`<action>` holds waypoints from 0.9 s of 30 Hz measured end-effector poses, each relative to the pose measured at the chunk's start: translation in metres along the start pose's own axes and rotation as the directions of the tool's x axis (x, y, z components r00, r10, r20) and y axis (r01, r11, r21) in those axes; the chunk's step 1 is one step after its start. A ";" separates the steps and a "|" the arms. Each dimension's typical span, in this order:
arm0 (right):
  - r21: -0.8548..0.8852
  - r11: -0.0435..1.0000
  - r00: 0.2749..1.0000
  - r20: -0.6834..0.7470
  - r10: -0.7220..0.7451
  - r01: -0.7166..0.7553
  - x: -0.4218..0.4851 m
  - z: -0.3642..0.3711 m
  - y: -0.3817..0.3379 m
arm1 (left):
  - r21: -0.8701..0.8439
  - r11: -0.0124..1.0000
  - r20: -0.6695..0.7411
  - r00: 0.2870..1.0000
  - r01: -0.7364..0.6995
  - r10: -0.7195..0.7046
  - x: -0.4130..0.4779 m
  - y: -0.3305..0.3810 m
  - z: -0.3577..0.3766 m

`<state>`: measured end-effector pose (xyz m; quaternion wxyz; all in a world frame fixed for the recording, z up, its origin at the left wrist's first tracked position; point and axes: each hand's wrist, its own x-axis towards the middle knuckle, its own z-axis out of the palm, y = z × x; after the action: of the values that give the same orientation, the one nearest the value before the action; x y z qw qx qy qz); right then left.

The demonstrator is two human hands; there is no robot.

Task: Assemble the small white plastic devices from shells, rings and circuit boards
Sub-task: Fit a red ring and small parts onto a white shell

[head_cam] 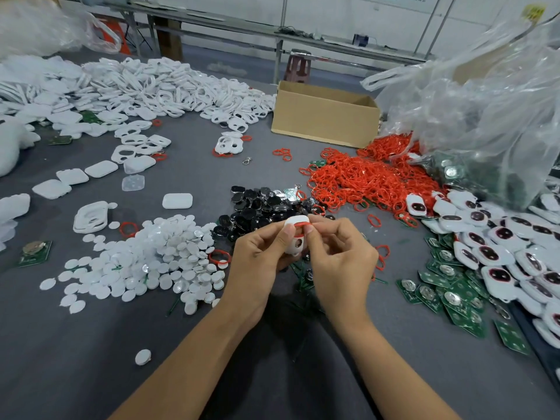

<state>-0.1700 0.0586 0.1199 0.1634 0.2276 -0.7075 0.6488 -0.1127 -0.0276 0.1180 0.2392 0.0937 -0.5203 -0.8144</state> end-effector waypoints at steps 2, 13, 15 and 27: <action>-0.158 0.972 0.985 0.008 -0.172 0.171 -0.001 0.000 0.002 | -0.075 0.995 -0.035 0.997 0.068 -0.071 0.000 0.001 0.001; -0.155 0.986 0.995 0.077 -0.057 0.068 0.005 -0.003 0.005 | -0.088 0.983 -0.019 0.986 0.160 -0.163 0.004 0.001 -0.003; -0.130 0.991 0.996 0.088 -0.024 0.035 0.005 -0.003 0.005 | -0.104 0.982 -0.011 0.987 0.155 -0.157 0.004 0.001 -0.003; -0.091 0.996 0.993 0.112 0.026 -0.016 0.008 -0.005 0.006 | -0.084 0.985 0.032 0.988 0.153 -0.151 0.005 0.000 -0.005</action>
<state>-0.1803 0.0626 0.1198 0.1263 0.2491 -0.7466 0.6038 -0.1147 -0.0341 0.1163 0.1734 0.1123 -0.4791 -0.8531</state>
